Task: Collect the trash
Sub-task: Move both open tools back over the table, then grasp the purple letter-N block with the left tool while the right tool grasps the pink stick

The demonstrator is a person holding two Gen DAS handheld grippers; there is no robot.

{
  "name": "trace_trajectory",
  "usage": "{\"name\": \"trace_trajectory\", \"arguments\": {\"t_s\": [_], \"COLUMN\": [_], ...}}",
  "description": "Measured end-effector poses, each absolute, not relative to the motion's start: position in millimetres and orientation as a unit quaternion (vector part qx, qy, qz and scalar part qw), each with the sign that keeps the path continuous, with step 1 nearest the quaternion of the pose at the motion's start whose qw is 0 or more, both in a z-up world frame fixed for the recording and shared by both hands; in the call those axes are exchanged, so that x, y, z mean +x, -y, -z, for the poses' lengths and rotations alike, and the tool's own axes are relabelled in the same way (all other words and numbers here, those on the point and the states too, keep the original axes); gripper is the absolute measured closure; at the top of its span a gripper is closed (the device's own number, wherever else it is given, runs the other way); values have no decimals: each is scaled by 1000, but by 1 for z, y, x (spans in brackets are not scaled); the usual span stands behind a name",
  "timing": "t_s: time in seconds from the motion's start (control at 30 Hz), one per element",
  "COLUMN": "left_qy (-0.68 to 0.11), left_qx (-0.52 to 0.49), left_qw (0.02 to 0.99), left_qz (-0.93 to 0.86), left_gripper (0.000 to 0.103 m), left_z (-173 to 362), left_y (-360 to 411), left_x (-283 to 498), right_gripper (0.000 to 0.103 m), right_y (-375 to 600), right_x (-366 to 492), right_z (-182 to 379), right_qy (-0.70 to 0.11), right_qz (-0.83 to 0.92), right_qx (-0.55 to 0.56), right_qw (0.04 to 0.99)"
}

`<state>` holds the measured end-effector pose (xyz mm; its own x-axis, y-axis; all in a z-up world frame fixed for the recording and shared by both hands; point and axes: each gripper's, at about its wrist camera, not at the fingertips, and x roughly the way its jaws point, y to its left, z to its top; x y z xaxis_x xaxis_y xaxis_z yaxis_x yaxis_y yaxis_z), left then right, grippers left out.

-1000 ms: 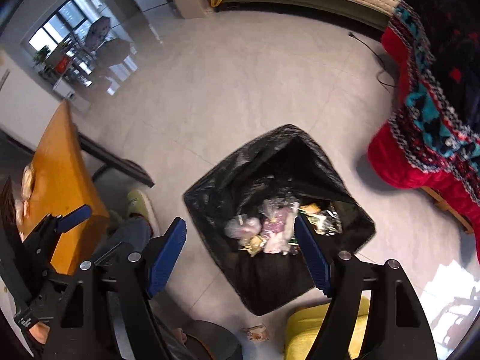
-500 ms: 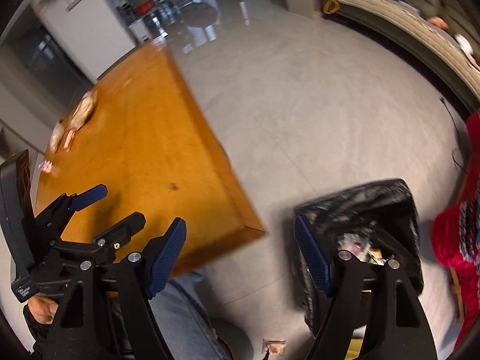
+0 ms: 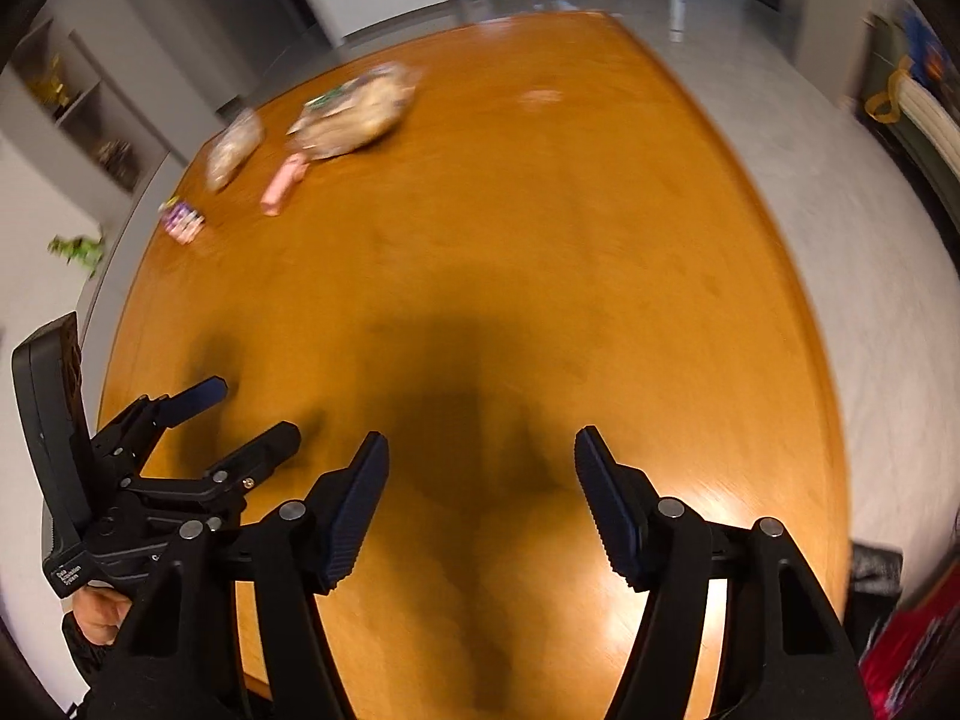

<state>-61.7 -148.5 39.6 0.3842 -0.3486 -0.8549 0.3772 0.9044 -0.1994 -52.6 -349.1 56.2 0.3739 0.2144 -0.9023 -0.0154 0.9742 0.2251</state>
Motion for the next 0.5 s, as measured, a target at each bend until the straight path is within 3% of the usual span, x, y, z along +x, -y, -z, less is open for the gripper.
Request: {"name": "trace_trajectory", "arguments": {"t_s": [0.5], "left_qy": [-504], "left_qx": [-15], "left_qw": [860], "left_qz": [77], "left_gripper": [6], "left_z": [-38], "left_y": [-14], "left_x": [22], "right_gripper": [40], "right_y": [191], "right_x": [111], "right_z": [-43], "right_qy": [-575], "right_qz": [-140], "right_qx": [35], "right_qw": [805]}}
